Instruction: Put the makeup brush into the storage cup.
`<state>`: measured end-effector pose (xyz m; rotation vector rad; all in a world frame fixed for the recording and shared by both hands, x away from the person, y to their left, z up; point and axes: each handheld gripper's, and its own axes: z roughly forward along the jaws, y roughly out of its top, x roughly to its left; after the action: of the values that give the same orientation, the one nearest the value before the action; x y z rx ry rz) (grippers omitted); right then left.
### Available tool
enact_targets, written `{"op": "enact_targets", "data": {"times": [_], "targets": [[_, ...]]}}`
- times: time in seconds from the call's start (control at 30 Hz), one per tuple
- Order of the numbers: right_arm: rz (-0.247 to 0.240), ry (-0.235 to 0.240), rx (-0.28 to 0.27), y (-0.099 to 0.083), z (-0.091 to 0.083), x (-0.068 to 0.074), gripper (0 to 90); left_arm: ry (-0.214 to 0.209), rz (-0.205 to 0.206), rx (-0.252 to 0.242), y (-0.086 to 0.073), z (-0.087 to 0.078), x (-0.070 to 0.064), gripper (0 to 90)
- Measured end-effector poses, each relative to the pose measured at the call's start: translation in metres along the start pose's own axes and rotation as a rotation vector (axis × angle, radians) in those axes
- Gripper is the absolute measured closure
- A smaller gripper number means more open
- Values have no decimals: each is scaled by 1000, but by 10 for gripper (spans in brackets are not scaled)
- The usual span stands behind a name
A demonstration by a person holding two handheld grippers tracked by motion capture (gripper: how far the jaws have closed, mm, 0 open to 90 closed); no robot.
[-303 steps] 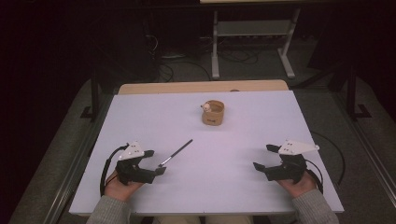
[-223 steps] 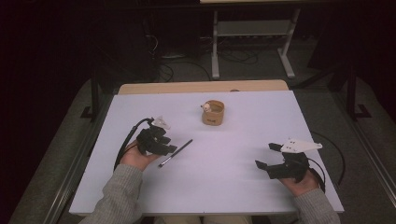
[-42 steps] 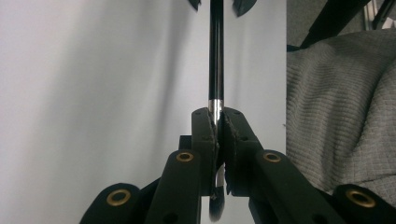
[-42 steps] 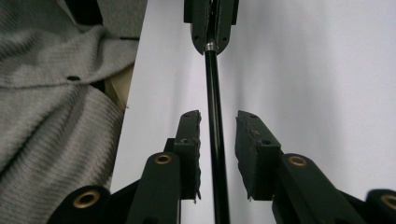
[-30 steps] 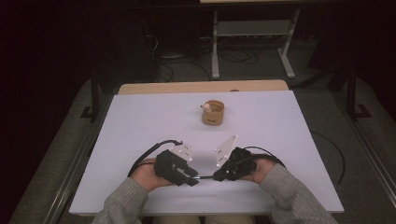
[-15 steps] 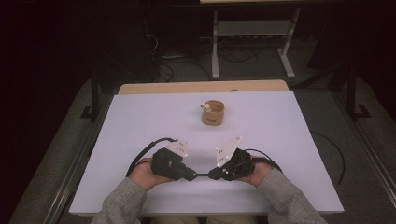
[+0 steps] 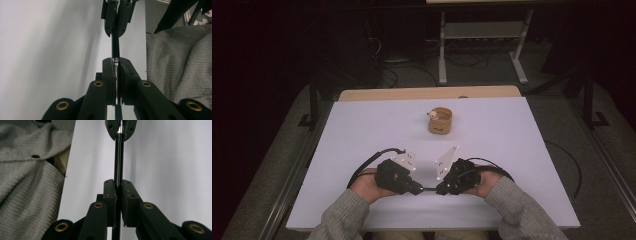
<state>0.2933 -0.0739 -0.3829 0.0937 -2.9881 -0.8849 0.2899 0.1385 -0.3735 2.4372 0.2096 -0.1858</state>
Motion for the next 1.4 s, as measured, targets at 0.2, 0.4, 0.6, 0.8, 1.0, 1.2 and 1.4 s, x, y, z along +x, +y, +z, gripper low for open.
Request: {"op": "enact_targets", "data": {"times": [0.2, 0.4, 0.6, 0.8, 1.0, 1.2, 1.4], "targets": [[66, -19, -151, -21, -3, 1, 826, 4, -52, -75, -10, -6, 6, 635], [78, -65, -219, -26, 4, 3, 824, -1, -58, -101, -6, -6, 5, 656], [60, -96, -230, -23, 9, 4, 818, -5, -68, -110, -7, -9, 9, 832], [59, -121, -167, -13, 9, 5, 667, -11, -53, -81, -6, -8, 6, 839], [33, -102, -119, -2, 7, 9, 709, -5, -44, -66, -4, -7, 4, 840], [71, -56, -124, -7, 12, 6, 823, 3, -29, -86, -4, -9, 2, 708], [161, -82, -240, -21, 9, 3, 824, 35, -87, -155, -11, -21, 5, 591]]}}
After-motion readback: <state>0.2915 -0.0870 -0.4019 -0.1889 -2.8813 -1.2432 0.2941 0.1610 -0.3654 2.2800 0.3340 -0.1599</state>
